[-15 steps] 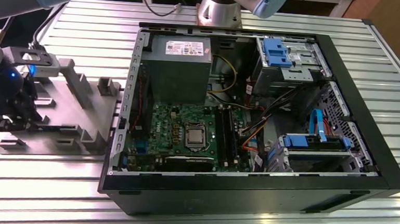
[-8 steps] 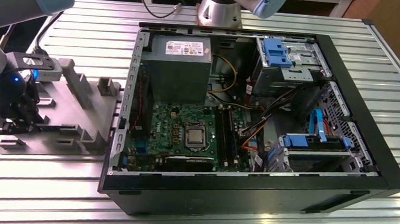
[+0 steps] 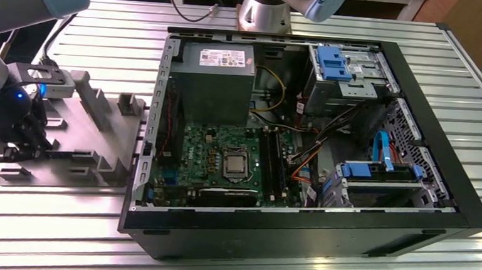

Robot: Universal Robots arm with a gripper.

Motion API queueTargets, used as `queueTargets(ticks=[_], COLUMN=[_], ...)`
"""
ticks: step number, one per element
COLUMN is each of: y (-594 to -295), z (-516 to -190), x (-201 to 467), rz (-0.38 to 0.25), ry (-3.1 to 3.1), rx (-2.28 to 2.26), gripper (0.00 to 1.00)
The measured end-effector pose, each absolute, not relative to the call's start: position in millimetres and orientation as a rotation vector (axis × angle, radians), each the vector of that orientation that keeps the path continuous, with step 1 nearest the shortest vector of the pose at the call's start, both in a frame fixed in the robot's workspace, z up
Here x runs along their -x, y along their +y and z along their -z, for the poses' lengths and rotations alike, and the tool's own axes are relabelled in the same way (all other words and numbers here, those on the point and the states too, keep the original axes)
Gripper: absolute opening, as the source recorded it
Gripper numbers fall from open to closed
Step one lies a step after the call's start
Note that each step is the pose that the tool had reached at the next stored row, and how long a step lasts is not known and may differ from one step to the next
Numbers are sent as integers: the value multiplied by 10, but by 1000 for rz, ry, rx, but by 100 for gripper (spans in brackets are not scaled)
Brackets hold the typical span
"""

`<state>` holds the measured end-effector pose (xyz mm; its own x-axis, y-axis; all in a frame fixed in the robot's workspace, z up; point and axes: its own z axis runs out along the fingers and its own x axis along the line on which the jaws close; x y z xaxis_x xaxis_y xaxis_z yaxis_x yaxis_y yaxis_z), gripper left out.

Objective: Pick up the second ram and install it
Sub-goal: 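Pick up the second ram and move it above second insertion slot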

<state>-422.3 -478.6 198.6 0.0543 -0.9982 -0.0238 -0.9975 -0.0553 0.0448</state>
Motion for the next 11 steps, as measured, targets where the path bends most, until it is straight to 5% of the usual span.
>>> queueTargets(ticks=[11], y=[-4786], z=[-1986], x=[4223], rz=[73], ry=[-2147], rx=[-2268], gripper=[13])
